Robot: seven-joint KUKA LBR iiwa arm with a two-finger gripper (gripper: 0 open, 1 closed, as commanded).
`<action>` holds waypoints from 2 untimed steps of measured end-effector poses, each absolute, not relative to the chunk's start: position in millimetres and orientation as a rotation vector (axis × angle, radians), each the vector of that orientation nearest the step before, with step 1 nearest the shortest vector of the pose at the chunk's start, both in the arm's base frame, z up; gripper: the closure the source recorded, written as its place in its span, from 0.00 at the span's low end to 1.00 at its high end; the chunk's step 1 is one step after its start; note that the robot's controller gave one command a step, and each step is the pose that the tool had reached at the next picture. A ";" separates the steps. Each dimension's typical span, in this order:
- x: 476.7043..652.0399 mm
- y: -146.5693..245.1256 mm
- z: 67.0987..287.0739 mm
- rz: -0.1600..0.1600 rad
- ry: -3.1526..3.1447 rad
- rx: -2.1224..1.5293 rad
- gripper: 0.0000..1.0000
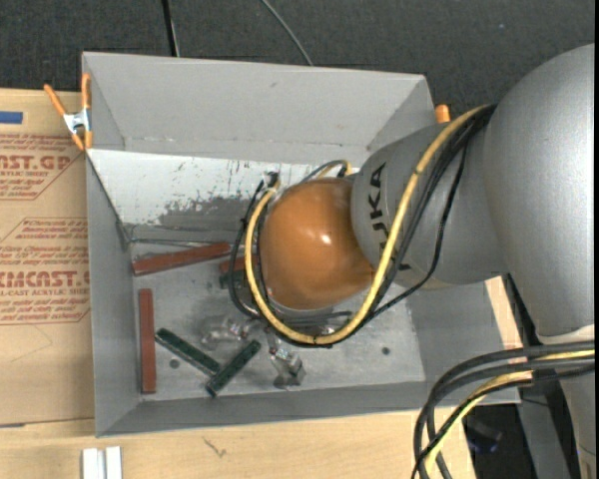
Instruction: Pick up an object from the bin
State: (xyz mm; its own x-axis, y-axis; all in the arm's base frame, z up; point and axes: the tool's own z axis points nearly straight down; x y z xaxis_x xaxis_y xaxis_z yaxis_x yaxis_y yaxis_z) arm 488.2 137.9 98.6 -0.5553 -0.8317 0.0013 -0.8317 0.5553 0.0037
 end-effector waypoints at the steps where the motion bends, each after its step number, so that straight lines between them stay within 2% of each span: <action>1: 482.5 140.2 70.2 -0.001 -2.786 1.461 1.00; 2: 482.5 140.2 70.2 -0.001 -2.786 1.461 1.00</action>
Offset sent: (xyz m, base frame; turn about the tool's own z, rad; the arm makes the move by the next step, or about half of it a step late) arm 0.0000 0.0000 0.0000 0.0000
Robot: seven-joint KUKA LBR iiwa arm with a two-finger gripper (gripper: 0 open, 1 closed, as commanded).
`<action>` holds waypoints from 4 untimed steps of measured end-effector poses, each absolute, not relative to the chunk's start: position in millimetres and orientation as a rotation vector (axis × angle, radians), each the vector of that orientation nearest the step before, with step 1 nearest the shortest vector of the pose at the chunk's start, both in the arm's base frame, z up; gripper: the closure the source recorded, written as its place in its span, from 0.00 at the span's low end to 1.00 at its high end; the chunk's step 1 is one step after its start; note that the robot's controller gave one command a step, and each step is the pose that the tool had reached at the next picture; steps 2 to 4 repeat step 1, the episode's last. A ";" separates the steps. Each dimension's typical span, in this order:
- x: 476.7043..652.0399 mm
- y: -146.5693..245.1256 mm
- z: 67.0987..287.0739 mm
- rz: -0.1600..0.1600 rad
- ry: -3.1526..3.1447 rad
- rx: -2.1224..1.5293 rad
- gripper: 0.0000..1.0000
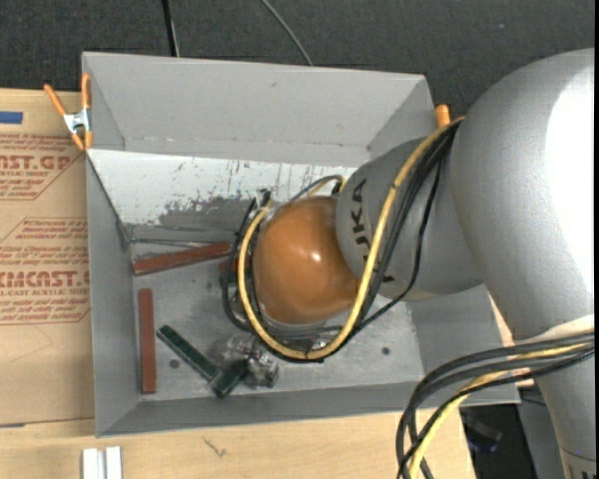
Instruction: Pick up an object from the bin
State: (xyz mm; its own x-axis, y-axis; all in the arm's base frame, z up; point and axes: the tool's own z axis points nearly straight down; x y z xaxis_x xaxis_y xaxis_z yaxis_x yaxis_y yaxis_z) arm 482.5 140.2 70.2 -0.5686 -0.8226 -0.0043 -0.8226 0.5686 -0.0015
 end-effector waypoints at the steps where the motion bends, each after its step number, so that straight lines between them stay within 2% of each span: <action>1: 482.5 140.2 70.1 0.001 2.778 -1.457 1.00; 4: 482.5 140.2 70.1 0.001 2.778 -1.457 1.00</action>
Offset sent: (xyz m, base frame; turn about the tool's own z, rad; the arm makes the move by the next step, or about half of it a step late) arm 0.0000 0.0000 0.0000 0.0000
